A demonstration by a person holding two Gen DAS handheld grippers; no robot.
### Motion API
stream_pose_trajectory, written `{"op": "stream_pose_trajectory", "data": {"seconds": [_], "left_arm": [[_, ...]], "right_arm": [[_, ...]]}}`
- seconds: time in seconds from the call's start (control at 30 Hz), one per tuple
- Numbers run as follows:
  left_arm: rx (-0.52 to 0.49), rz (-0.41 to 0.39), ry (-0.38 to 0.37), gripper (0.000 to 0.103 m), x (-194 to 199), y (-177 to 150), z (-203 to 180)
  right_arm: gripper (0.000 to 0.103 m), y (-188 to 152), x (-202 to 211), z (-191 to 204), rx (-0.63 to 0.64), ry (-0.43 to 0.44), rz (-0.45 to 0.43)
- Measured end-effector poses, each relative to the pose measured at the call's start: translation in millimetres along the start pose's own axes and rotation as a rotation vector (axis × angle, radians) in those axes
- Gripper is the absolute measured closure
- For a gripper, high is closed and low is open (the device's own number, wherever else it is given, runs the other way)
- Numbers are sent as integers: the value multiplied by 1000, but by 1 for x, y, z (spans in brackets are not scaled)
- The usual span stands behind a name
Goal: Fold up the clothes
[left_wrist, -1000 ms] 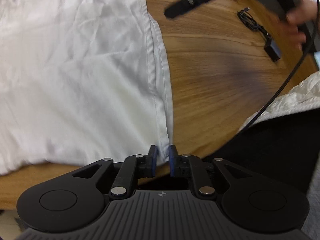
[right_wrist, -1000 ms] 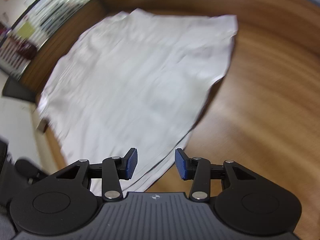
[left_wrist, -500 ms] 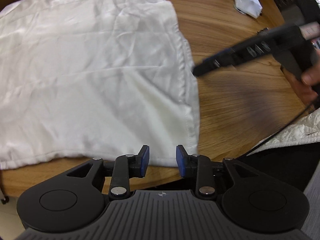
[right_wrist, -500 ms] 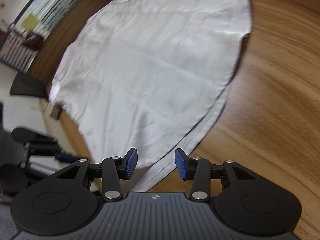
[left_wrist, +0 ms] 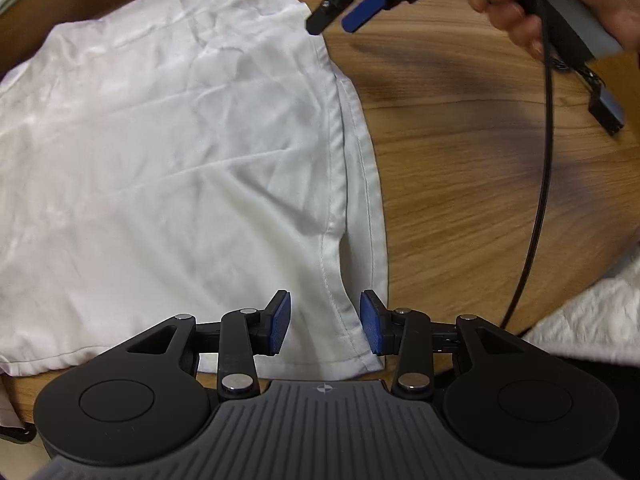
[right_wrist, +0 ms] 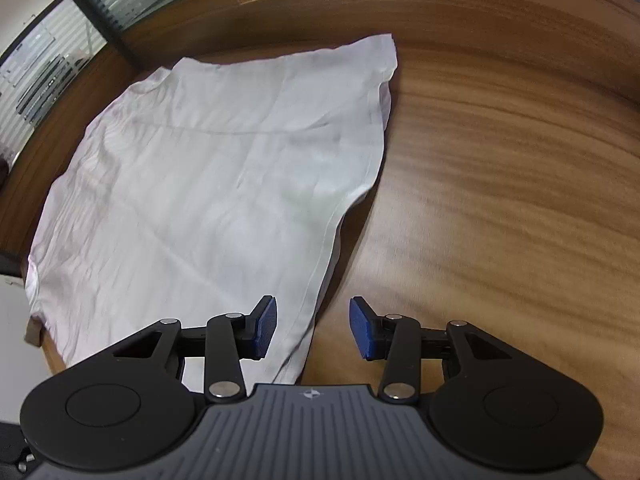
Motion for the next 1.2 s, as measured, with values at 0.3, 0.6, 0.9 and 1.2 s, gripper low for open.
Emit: {"op": "stream_pose_trajectory", "data": {"seconds": [0.3,0.6,0.9,1.2], "left_arm": [[8,-63,-26,100,14,7,4],[-43,-112,-93,100,32,17,1],[-174,-59,-243,100,29,16,-19],[-124,-19,-284,67,21,15,-10]], "right_arm": [[100,18,-15,-2,-29,19,-9],[102,30,13,4,-7,23,-60],[102,33,33,-8,-28,-41,-86],[89,24,23,-28,-42,-144,-34]]}}
Point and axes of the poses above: each gripper's, at about its wrist camera, not at the fingertips, and x roughly against the way its jaws point, z to its left, y to its top, the point moved 10 cm from there along -x, roughly the way its jaws point, and after that the axes turned 12 degrees about y, right-handed, at the moved point
